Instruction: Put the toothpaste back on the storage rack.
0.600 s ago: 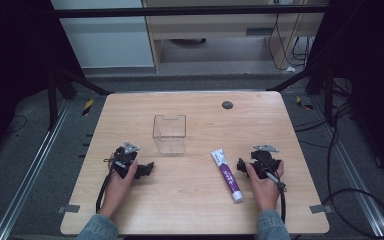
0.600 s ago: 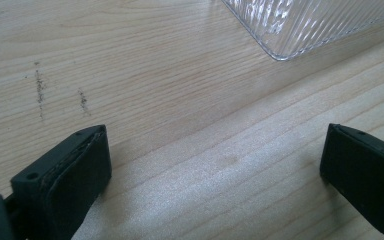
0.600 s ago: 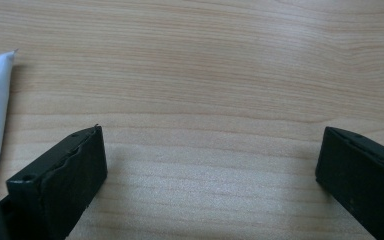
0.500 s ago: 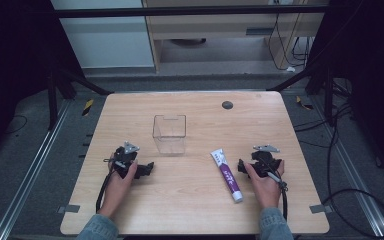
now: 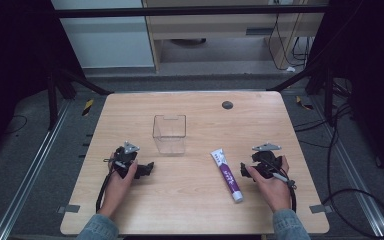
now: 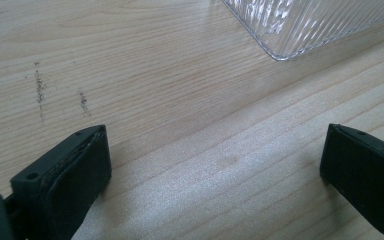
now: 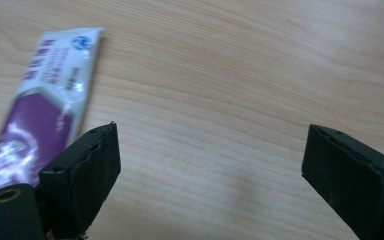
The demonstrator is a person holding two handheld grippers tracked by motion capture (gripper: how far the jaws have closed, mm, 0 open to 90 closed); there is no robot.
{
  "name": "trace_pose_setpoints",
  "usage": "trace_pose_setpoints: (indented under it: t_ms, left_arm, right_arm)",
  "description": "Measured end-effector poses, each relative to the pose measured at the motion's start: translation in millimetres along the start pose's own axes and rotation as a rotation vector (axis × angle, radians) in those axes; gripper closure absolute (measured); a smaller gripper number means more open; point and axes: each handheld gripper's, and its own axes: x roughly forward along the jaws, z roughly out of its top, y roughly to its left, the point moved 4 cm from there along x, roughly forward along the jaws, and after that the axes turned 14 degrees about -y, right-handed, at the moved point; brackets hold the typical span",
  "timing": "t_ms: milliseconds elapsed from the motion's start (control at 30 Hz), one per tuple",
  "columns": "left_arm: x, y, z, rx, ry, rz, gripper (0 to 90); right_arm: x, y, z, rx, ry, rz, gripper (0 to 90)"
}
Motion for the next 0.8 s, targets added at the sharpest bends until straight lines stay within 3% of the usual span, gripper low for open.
trace_pose_setpoints:
  t_ms: [33,133,267,500,800]
  left_arm:
    - [0.0,0.0,0.0,0.0,0.0,0.0,0.0]
    - [0.0,0.0,0.0,0.0,0.0,0.0,0.0]
    - [-0.1,0.0,0.0,0.0,0.0,0.0,0.0]
    - [0.0,-0.1,0.0,-0.001,-0.001,0.0,0.0]
    - [0.0,-0.1,0.0,0.0,-0.001,0.0,0.0]
  right_arm:
    - [-9.8,5.4,7.7,-0.051,-0.007,0.003,16.0]
    - [-18.8,11.5,17.8,-0.124,-0.035,0.016,17.4]
    - [-25.0,17.7,29.6,-0.146,-0.034,0.041,21.1]
    - [-31.7,27.6,50.2,-0.154,0.022,0.057,10.9]
    - [-35.7,35.6,81.0,-0.196,0.064,0.106,11.1]
